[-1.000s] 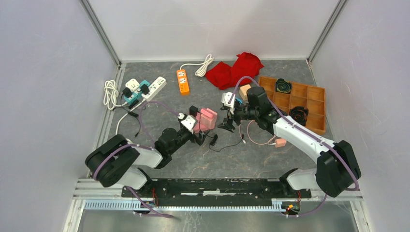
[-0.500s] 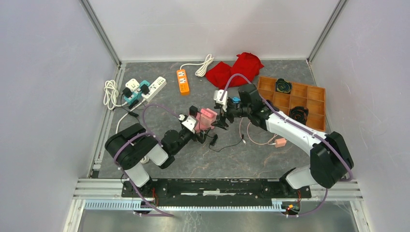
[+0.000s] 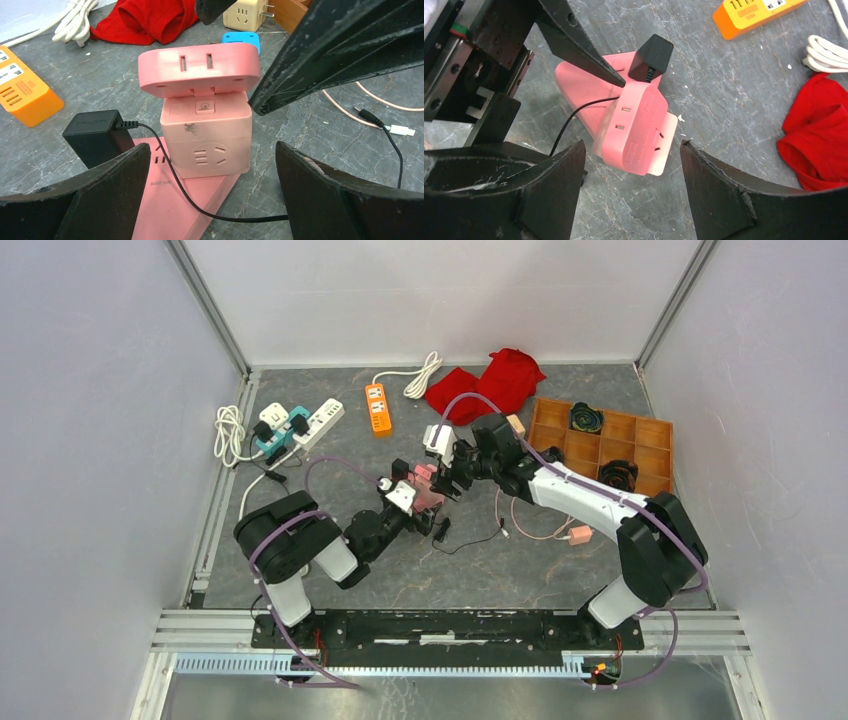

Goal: Pull the plug off the socket
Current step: Remove the plug from the socket.

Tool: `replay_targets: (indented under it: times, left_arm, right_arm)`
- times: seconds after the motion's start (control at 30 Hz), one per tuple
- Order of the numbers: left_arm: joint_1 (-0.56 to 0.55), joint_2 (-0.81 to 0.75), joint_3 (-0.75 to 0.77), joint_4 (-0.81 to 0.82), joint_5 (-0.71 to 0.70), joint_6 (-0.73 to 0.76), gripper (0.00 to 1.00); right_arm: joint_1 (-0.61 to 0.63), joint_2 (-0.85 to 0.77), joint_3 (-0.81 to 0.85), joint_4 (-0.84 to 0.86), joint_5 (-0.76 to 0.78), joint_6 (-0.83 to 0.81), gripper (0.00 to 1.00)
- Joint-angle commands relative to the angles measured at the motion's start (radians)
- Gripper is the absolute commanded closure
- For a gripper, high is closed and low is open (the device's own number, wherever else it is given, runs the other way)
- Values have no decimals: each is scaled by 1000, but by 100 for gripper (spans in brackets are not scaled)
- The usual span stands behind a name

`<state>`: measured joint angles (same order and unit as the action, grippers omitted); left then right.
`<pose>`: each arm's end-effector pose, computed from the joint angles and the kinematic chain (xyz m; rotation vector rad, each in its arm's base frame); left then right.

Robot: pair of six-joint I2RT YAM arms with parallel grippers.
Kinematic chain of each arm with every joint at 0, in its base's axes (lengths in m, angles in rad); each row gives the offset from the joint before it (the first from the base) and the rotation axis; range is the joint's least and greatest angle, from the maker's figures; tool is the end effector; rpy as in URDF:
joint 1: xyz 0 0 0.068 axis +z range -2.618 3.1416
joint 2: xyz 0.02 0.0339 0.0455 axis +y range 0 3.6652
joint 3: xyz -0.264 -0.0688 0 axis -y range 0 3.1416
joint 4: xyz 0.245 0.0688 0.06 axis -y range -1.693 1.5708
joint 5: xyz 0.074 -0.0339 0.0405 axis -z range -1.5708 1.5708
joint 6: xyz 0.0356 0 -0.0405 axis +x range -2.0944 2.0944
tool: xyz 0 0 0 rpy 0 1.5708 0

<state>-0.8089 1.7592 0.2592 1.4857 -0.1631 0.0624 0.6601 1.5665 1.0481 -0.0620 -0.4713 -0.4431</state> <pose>0.1807 -0.1810 0.1311 0.5576 1.5031 -0.4528 0.2664 0.2273 0.2502 -1.3501 1.6676 0.6323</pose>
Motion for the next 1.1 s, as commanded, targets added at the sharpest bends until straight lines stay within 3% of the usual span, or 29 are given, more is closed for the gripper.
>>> replay_targets:
  times: [0.0,0.3,0.97,1.07]
  left_arm:
    - [-18,49,38,193,-66,70,0]
    - [-26,90,56,221,-111,27,11]
    - [-54,133,129,244,-170,-9,18]
    - [-55,138,139,244,-184,-23,20]
  right_arm:
    - [15,10,40,55,87,-14,25]
    - [52,44,43,84,166,-43,35]
    - [62,63,69,76,195,-10,62]
    - [62,66,69,76,195,-3,73]
